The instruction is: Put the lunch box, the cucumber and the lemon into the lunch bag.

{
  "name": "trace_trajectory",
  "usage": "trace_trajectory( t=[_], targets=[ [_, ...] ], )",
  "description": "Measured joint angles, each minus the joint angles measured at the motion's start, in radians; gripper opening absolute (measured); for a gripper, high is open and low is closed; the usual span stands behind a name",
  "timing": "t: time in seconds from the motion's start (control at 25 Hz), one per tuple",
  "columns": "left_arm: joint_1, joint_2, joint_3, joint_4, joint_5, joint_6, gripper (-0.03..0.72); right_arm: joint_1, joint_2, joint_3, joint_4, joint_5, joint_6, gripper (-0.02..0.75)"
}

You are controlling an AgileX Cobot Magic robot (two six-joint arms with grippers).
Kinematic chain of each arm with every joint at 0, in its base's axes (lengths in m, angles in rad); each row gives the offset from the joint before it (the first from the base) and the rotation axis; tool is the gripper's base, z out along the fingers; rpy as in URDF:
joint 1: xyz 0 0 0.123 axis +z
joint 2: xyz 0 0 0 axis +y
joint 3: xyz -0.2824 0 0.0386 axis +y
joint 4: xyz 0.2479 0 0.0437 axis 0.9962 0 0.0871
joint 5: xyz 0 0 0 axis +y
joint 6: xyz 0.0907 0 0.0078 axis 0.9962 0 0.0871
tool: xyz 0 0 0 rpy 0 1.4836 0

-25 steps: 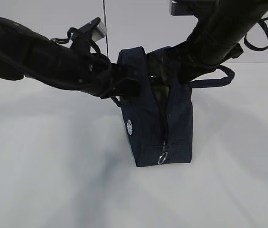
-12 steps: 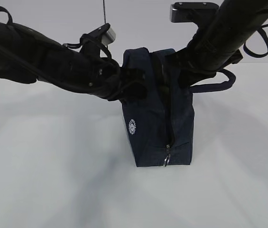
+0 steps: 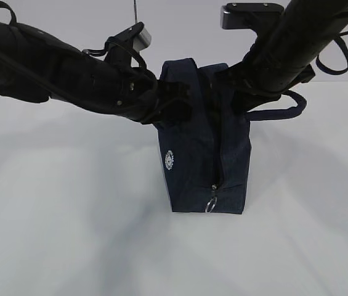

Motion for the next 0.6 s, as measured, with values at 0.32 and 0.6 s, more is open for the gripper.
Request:
trace_trajectory(
  t=[0.32,0.6],
  targets=[
    [0.000,0.000,-0.002,0.004,0.011,0.000,0.017,0.000,-0.008,-0.016,0.000,0.014,-0.023,0.211],
    [0.000,0.000,-0.006,0.040,0.018,0.000,0.017,0.000,-0.012,-0.098,0.004,0.136,-0.028,0.397]
  ],
)
